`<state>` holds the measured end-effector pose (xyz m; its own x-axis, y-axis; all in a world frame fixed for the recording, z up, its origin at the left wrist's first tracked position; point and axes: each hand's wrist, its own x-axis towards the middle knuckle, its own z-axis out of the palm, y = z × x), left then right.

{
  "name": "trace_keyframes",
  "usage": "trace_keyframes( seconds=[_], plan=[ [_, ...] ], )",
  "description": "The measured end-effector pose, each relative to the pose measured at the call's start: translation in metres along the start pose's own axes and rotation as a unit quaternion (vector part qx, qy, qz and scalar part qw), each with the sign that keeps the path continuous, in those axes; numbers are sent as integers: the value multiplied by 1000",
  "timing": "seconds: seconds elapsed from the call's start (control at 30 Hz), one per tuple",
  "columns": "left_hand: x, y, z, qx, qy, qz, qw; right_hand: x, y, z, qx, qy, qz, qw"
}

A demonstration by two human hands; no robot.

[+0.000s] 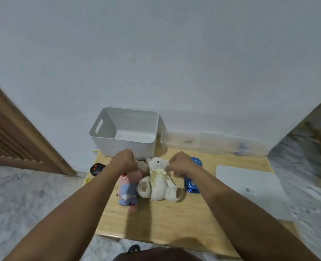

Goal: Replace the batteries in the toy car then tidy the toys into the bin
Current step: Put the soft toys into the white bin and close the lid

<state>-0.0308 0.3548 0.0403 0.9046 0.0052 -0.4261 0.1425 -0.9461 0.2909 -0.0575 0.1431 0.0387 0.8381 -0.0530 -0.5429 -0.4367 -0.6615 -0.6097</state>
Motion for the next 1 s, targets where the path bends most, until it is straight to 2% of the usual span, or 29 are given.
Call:
trace_keyframes(
  seconds=[0.13, 0.3, 0.47, 0.53, 0.6, 0.67, 0.73, 0.8, 0.87, 0.93, 1.0],
  plan=[
    [1, -22, 25, -2, -8, -3, 1000, 12, -6, 35, -105, 20, -1, 994],
    [-1, -31, 51, -21, -59, 5, 998, 25, 0, 68, -110, 40, 24, 993],
    [1, -38, 56, -38, -13, 45, 998, 35, 4, 79, -127, 75, 41, 988],
    [3, -39, 47, -37, -18, 57, 998, 36, -1, 75, -148, 71, 43, 985],
    [4, -40, 31, -31, -59, 61, 996, 32, -12, 64, -170, 41, 47, 983],
    [7, -40, 5, -40, -154, 56, 986, 22, -31, 44, -177, -18, 41, 983],
    [7, -38, -26, -53, -277, 52, 958, 11, -53, 19, -206, -95, 25, 974],
    [6, -37, -57, -30, -353, 75, 932, 1, -75, -5, -247, -159, 14, 956],
    [2, -36, -88, -22, -367, 97, 925, -8, -94, -25, -226, -192, -9, 955],
    [0, -37, -121, -43, -348, 109, 930, -16, -112, -43, -150, -213, -43, 965],
    [3, -41, -152, -66, -311, 120, 941, -20, -129, -57, -79, -184, -77, 977]
  ],
)
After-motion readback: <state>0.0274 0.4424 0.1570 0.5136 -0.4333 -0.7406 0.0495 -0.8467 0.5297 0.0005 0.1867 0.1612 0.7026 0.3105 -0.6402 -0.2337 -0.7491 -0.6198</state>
